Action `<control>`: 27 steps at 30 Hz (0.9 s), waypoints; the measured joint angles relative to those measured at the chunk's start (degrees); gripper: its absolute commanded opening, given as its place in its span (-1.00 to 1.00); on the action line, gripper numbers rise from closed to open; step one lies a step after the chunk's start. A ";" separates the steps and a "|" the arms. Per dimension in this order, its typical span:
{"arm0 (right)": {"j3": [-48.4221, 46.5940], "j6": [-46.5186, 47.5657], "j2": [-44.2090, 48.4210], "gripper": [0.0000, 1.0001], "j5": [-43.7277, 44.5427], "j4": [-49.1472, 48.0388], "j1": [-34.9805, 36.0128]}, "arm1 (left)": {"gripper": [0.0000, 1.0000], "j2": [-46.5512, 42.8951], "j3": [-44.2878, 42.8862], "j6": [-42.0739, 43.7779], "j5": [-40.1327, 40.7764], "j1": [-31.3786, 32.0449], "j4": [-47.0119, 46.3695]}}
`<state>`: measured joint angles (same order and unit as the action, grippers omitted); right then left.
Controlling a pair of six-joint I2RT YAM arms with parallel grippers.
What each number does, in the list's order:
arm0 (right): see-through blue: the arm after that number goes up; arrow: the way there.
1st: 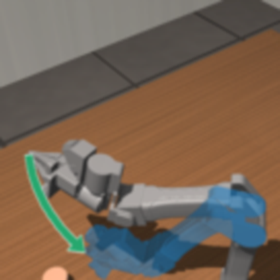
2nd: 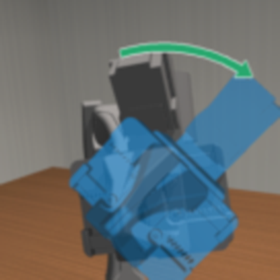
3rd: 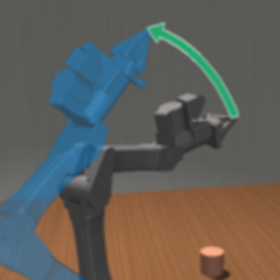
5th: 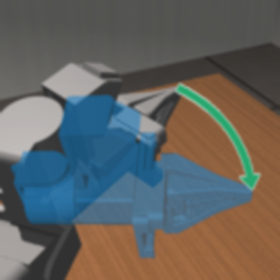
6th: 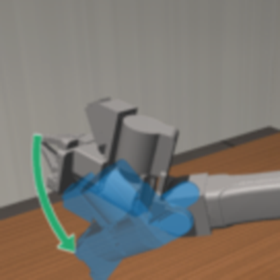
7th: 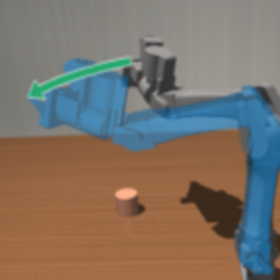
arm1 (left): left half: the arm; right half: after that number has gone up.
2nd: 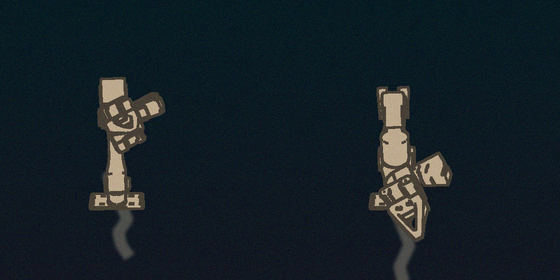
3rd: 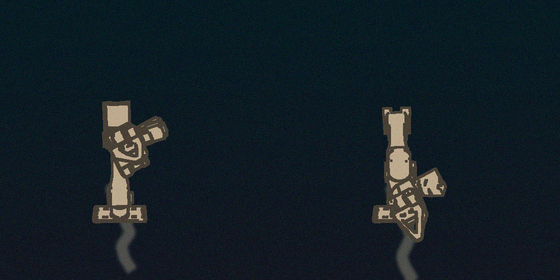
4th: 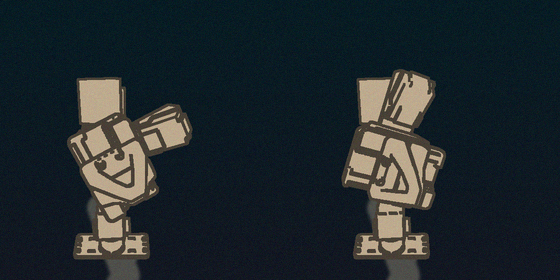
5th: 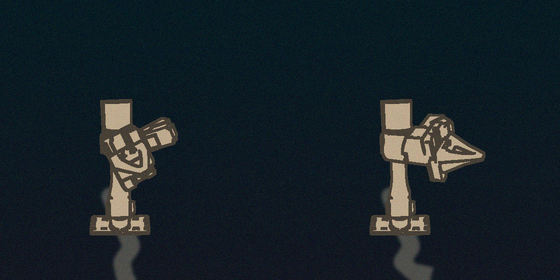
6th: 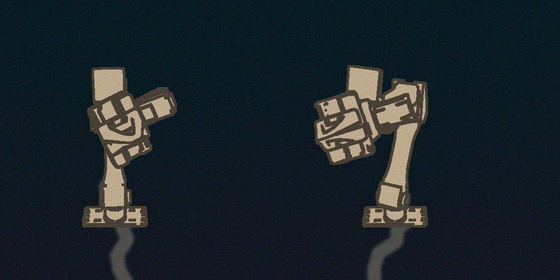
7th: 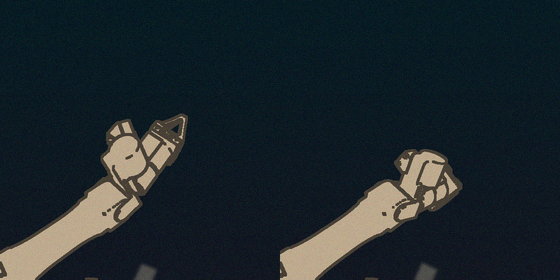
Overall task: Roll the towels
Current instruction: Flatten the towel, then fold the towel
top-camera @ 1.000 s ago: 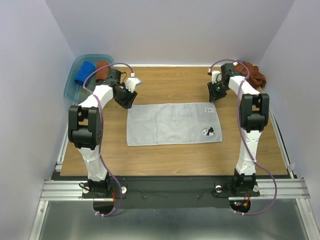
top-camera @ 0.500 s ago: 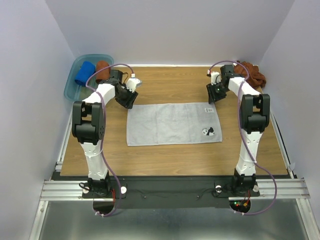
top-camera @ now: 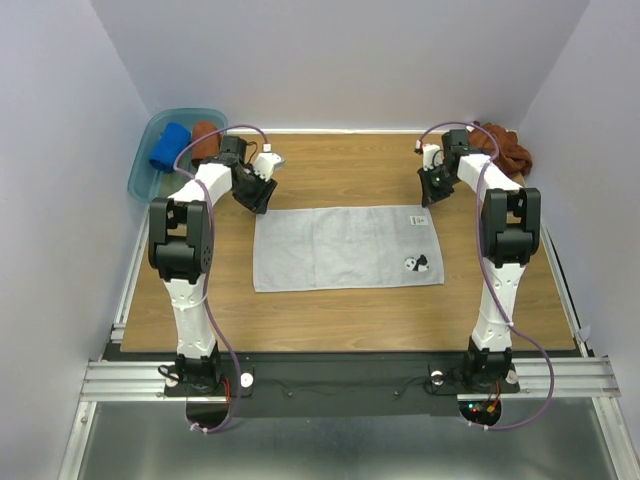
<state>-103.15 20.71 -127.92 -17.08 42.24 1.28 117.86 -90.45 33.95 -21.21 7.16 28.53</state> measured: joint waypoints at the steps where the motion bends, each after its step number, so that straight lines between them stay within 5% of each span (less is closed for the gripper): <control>1: 0.02 0.04 0.02 -0.99 -0.07 0.02 0.00 | 0.12 0.37 -0.55 -0.02 -0.22 -0.07 0.15; 19: -0.13 0.07 0.04 -0.99 -0.39 0.63 0.00 | -0.10 4.81 -3.26 0.09 -3.48 -1.55 0.83; 23: -0.13 0.09 0.04 -0.99 -0.42 0.68 0.00 | -0.32 4.94 -2.89 0.39 -3.80 -1.55 0.28; 27: -0.13 0.09 0.04 -0.99 -0.44 0.76 0.00 | -0.82 5.07 -2.86 0.57 -3.96 -1.55 -0.15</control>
<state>-103.28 20.80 -127.87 -17.52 43.00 1.28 122.93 -93.32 34.52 -25.17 5.61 28.38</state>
